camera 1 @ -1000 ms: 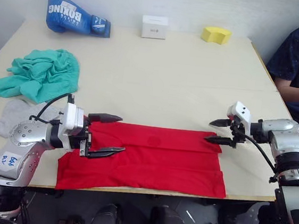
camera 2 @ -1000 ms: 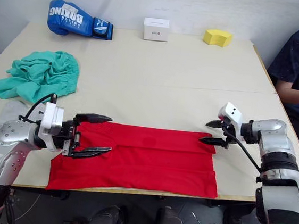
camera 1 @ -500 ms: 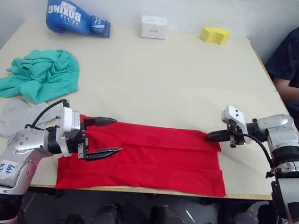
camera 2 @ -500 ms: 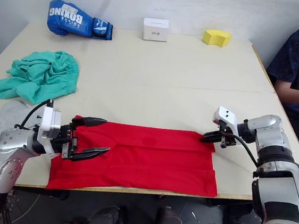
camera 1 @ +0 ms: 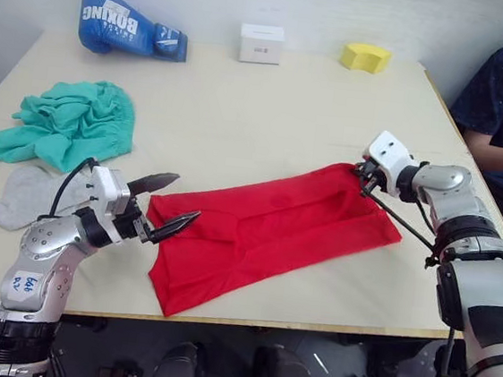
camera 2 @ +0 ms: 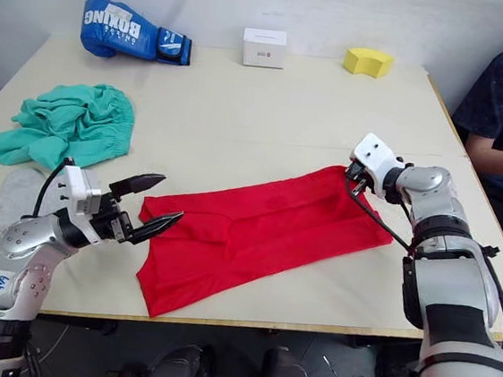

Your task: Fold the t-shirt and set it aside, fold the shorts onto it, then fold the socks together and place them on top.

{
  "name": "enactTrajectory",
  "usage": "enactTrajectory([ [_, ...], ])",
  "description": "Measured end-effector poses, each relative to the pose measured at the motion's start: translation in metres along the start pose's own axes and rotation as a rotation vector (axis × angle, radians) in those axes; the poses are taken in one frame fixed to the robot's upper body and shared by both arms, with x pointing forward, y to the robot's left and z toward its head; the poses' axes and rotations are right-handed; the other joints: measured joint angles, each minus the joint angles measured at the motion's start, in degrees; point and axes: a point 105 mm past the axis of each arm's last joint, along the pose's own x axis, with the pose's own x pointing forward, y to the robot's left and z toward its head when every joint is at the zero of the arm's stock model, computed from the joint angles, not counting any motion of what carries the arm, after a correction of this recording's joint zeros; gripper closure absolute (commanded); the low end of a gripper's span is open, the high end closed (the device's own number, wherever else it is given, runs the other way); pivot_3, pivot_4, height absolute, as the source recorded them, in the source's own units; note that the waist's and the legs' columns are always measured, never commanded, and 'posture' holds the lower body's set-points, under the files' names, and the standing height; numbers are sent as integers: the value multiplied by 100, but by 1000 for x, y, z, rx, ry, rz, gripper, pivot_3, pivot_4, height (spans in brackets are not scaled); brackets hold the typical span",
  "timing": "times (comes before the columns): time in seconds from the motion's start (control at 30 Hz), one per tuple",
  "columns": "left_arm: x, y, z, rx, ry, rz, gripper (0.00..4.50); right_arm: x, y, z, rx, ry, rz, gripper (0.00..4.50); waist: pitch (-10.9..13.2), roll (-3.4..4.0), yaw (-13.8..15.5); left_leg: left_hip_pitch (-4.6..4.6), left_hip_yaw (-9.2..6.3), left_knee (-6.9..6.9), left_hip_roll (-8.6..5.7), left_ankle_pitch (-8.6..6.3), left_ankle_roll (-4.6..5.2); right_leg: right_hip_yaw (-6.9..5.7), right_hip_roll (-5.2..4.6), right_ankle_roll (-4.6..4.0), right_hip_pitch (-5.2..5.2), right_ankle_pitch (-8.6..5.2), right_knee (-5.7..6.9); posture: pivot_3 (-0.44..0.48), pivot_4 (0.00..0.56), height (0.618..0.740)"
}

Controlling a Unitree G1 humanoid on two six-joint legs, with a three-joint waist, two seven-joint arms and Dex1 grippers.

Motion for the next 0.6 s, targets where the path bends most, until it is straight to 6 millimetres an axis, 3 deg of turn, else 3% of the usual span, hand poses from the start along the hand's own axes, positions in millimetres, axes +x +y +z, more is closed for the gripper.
enactTrajectory([
  [0.13,-1,4,-2,-3,5,19,0,-8,-5,0,30,-25,2,2386,0,0,-2,1,0,1,0,2,3,-1,0,1,0,1,3,0,150,740],
  [0.33,3,16,-4,-4,22,33,0,-43,-32,-6,220,-62,-44,216,0,0,13,2,-2,1,0,4,3,-2,0,1,1,1,5,0,150,740],
  [0.37,5,18,-4,-3,21,28,0,-48,-33,-6,268,-83,-34,36,0,0,15,2,-3,0,0,4,3,-2,0,2,1,1,5,0,150,740],
  [0.47,13,23,-7,-9,35,2,0,-66,-29,-12,400,-145,-23,36,0,0,37,1,-6,-4,1,4,4,-7,0,2,2,1,1,0,150,740],
  [0.6,26,28,-12,-19,49,-41,0,-85,-9,-25,469,-149,-24,36,0,0,97,-8,-26,-7,-5,3,8,-33,-3,4,11,2,-7,0,150,740],
])
